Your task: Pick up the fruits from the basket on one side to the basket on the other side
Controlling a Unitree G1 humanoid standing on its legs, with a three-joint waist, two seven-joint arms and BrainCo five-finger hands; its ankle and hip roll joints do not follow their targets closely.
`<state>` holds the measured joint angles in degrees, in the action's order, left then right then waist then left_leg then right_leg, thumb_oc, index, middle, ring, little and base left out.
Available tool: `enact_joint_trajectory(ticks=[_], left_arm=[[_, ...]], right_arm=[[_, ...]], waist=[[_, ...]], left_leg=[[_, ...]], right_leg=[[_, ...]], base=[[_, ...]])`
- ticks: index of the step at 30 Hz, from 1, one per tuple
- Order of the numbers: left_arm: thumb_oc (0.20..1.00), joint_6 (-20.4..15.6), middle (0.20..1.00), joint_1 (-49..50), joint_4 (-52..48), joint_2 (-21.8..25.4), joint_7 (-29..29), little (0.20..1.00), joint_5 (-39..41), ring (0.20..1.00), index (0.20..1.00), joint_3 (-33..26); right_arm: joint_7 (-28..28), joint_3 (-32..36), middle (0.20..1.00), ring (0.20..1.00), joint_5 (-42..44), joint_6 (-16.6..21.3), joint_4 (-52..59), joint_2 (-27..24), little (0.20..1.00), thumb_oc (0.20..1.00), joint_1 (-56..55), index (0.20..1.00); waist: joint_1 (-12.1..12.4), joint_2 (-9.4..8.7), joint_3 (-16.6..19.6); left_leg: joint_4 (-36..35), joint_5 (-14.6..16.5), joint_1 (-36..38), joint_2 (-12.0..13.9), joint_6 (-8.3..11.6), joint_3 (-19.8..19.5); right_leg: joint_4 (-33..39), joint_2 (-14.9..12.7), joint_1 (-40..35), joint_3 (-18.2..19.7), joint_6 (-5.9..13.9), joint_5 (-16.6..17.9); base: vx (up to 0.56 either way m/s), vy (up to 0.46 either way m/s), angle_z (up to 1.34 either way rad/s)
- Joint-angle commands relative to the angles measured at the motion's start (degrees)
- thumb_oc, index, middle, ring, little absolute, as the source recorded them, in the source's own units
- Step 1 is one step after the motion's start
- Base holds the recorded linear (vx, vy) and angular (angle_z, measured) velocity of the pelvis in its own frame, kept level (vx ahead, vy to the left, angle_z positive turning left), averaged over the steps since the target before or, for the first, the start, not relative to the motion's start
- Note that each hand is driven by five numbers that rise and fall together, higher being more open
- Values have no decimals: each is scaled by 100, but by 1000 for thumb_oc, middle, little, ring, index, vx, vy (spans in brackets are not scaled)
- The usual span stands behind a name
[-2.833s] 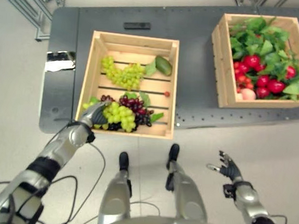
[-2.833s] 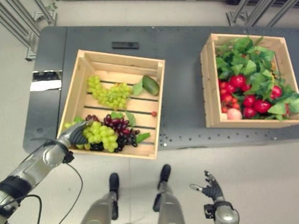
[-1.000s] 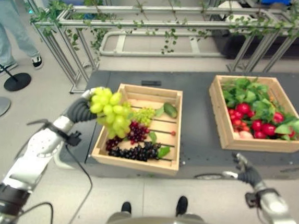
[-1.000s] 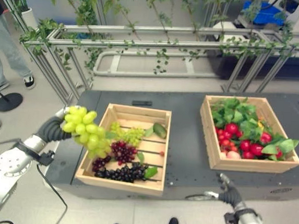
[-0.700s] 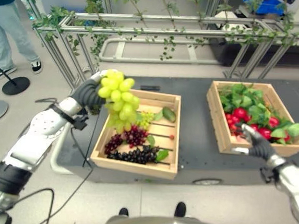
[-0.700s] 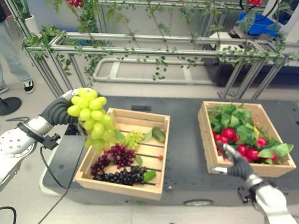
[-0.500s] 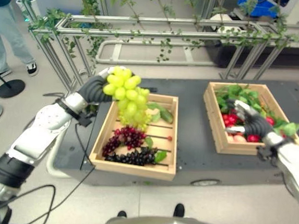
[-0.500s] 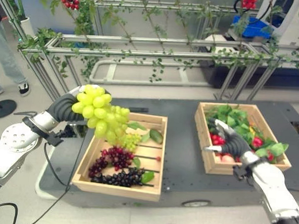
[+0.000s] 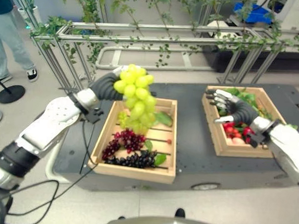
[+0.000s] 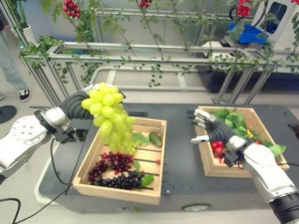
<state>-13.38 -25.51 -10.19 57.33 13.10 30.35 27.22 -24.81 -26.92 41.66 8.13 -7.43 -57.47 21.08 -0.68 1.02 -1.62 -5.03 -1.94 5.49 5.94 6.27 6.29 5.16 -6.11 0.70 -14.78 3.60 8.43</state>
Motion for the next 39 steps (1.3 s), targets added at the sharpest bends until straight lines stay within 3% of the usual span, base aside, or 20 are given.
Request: enact_joint_trajectory(ticks=[1,8,15,28,39], left_arm=[[200,-496,200,-906,-84,140,-37,200,521,200,200,169],[200,-434,200,-2067,205,-196,114,200,950,200,200,1181],[200,-410,200,-2712,287,-492,187,200,1341,200,200,1662],[200,-389,200,-2998,297,-874,327,200,1437,200,200,1851],[200,-424,200,-2974,384,-1113,466,200,1346,200,200,1733]], right_arm=[[-184,-402,1000,1000,536,95,182,-222,1000,1000,660,1000],[-501,-1285,1000,1000,1320,-192,637,78,1000,1000,1390,1000],[-511,-1613,1000,1000,1636,-224,995,421,1000,1000,1839,1000],[-861,-2129,1000,1000,1698,-406,1712,710,1000,1000,2182,1000],[-1406,-2340,1000,1000,2534,-990,2389,1012,1000,1000,1729,1000]], waist=[[40,-254,258],[5,-256,288],[-12,-270,326],[-47,-281,388],[-63,-287,392]], left_leg=[[3,170,-21,-349,-204,247],[3,172,-2,-347,-204,247],[3,174,12,-341,-204,260],[3,195,70,-322,-217,294],[3,193,60,-301,-219,295]], right_leg=[[-295,-23,-424,-12,443,-684],[-295,-28,-448,1,451,-684],[-293,-16,-446,26,457,-674],[-302,-3,-467,87,443,-689],[-306,15,-442,91,427,-695]], base=[[0,0,0],[0,0,0],[0,0,0],[-2,0,-1],[-4,-1,-2]])
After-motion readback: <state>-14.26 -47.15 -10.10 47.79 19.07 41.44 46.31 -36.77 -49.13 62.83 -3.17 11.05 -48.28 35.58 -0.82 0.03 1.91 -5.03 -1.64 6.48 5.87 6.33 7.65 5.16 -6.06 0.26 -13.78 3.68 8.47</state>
